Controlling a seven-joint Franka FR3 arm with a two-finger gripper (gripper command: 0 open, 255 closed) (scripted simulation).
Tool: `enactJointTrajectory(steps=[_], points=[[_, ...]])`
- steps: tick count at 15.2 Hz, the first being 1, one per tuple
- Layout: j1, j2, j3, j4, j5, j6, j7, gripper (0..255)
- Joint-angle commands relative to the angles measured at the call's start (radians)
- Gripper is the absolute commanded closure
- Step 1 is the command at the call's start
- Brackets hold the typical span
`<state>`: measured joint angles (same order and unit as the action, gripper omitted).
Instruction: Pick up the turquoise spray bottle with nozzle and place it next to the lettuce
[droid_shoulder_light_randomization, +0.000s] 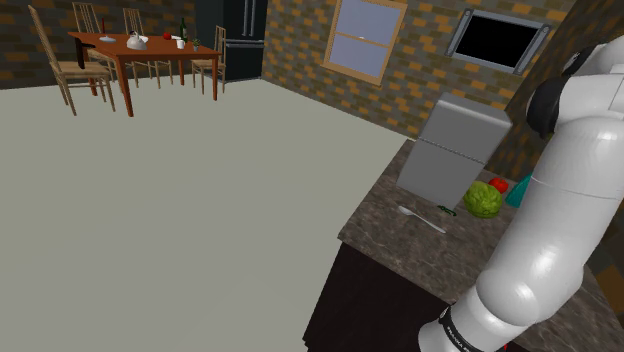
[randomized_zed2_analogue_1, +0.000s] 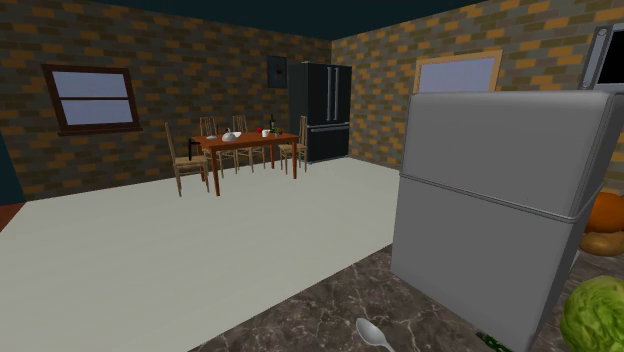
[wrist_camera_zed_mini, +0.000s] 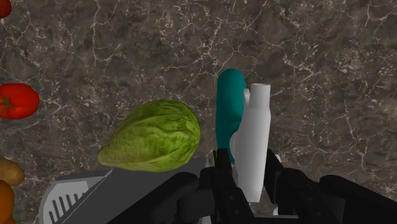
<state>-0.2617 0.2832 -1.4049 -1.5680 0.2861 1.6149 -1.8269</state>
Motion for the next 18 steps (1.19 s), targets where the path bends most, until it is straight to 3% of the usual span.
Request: enactJointTrajectory(steps=[1, 9, 18], points=[[0.024, -0.008, -0.012, -0.037, -0.007, 0.032, 0.002, 255], [0.061, -0.011, -0.022, -0.153, -0.005, 0.141, -0.002, 255], [0.051, 0.011, 0.005, -0.261, 0.024, 0.253, -0.024, 255]])
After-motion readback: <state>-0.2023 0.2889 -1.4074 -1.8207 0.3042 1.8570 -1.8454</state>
